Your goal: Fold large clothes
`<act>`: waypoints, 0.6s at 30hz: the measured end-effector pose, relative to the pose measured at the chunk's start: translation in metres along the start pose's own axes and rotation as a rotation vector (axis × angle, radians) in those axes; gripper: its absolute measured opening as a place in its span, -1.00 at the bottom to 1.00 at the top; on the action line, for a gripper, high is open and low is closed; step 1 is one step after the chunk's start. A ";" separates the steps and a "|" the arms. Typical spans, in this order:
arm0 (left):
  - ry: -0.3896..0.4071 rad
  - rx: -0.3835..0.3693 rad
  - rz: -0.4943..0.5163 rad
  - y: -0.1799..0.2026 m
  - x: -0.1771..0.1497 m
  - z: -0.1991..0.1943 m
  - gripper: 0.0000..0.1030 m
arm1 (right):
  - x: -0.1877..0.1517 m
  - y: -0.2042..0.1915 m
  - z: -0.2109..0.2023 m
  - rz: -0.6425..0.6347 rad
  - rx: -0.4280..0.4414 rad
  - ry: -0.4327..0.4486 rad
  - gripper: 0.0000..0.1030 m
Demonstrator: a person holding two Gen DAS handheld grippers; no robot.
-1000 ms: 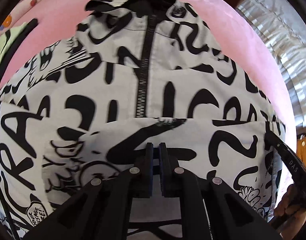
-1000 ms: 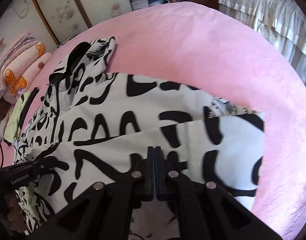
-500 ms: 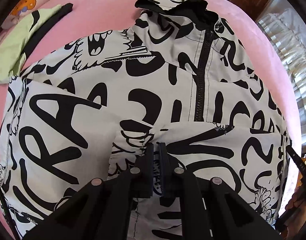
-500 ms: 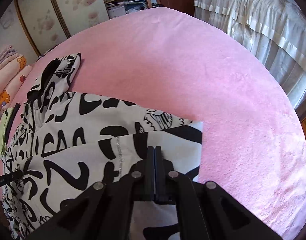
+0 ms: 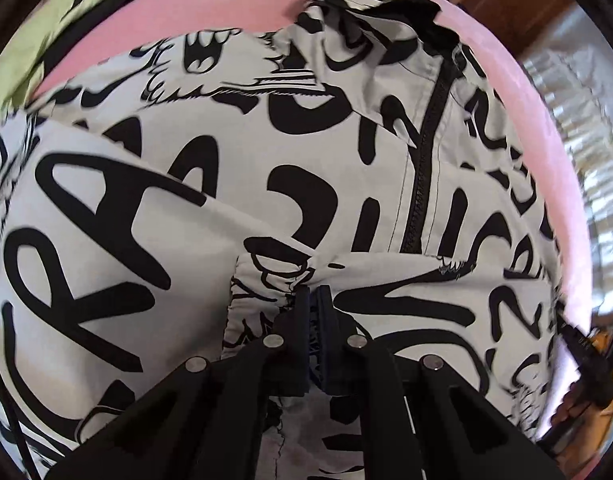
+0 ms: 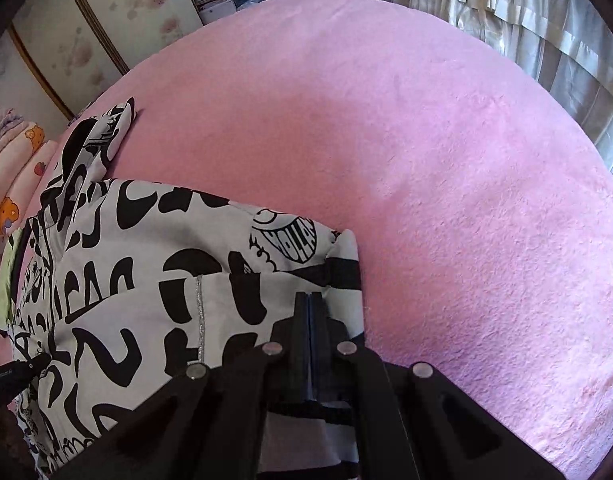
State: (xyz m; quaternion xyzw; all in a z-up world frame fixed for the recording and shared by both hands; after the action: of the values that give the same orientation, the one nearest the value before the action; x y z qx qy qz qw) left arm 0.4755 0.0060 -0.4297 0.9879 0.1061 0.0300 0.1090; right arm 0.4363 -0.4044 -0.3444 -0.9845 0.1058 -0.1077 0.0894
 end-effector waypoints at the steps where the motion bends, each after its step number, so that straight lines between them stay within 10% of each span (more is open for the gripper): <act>1: 0.000 0.026 0.009 0.003 0.000 0.001 -0.93 | 0.000 0.003 0.000 0.015 0.021 -0.004 -1.00; 7: 0.013 0.173 0.025 0.037 0.000 -0.016 -0.93 | 0.000 0.002 -0.010 0.017 0.037 -0.008 -1.00; 14: 0.031 -0.066 0.134 0.099 -0.050 -0.028 -0.86 | -0.028 -0.042 -0.061 -0.146 0.187 0.019 -1.00; 18: -0.044 0.035 0.147 0.119 -0.057 0.005 -0.86 | -0.061 -0.087 -0.062 -0.266 0.278 -0.058 -1.00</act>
State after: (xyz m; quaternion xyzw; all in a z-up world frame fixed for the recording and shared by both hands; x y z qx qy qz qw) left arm 0.4447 -0.1213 -0.4103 0.9952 0.0312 0.0142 0.0916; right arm 0.3806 -0.3165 -0.2792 -0.9707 -0.0437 -0.1036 0.2125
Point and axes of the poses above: each gripper's, at about its wrist camera, not at the fingertips, and z roughly the way its jaws point, y to its right, x to its top, the point moved 3 cm from there along z, roughly the way its jaws point, and after that the axes turned 15 degrees about -y, right-handed, at the moved point
